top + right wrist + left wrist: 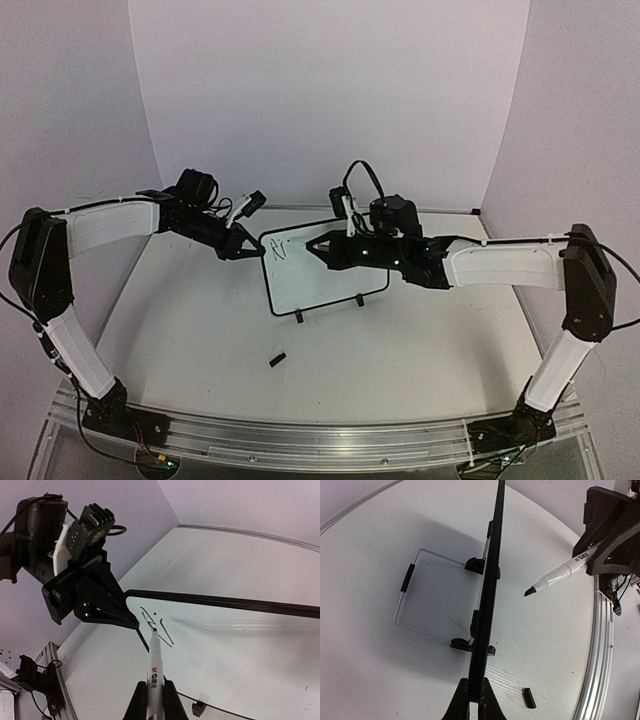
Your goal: Write a sentence on the whiteboard
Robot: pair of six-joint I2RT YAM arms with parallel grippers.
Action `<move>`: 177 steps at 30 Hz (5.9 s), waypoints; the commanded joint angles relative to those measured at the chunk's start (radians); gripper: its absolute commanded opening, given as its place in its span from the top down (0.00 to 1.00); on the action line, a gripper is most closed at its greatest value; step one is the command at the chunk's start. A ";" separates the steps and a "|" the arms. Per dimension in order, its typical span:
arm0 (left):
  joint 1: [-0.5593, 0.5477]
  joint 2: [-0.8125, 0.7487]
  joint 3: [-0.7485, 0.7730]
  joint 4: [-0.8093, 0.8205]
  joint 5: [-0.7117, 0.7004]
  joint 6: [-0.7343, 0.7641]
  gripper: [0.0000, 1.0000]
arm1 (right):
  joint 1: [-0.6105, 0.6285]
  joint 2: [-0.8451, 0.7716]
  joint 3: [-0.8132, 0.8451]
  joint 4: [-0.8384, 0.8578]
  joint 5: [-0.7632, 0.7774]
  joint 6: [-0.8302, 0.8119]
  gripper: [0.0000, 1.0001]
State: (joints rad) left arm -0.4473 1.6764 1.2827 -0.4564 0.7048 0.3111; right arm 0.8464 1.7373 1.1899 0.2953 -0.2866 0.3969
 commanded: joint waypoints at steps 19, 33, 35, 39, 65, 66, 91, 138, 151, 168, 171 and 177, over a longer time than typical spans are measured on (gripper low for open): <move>-0.016 0.025 0.004 -0.091 -0.046 0.027 1.00 | -0.041 0.037 0.037 0.047 -0.020 0.008 1.00; -0.016 0.031 0.006 -0.093 -0.046 0.029 1.00 | -0.041 0.088 0.073 0.027 -0.036 -0.002 1.00; -0.016 0.032 0.006 -0.093 -0.046 0.029 1.00 | -0.041 0.090 0.063 0.025 -0.036 0.001 1.00; -0.016 0.033 0.006 -0.093 -0.045 0.028 1.00 | -0.041 0.091 0.040 0.024 -0.039 0.008 1.00; -0.017 0.030 0.006 -0.093 -0.045 0.028 1.00 | -0.042 0.020 -0.051 0.001 0.040 -0.003 1.00; -0.017 0.029 0.006 -0.093 -0.044 0.028 1.00 | -0.041 0.020 -0.053 0.001 0.039 -0.003 1.00; -0.020 0.031 0.006 -0.094 -0.050 0.029 1.00 | -0.023 0.109 0.050 -0.003 -0.050 -0.013 1.00; -0.024 0.037 0.010 -0.100 -0.057 0.030 1.00 | -0.061 0.003 -0.036 0.017 0.053 0.009 1.00; -0.024 0.033 0.010 -0.100 -0.057 0.029 1.00 | -0.073 -0.039 -0.048 0.010 0.072 0.001 1.00; -0.027 0.033 0.010 -0.100 -0.056 0.031 1.00 | -0.073 0.025 0.012 0.014 0.001 -0.009 1.00; -0.027 0.033 0.009 -0.101 -0.059 0.031 1.00 | -0.073 0.036 0.023 0.017 -0.011 -0.009 1.00; -0.027 0.034 0.010 -0.102 -0.059 0.032 1.00 | -0.073 0.059 0.025 0.018 -0.025 -0.001 1.00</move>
State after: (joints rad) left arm -0.4557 1.6791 1.2900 -0.4633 0.6944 0.3138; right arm 0.7815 1.7649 1.1778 0.2849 -0.3165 0.3963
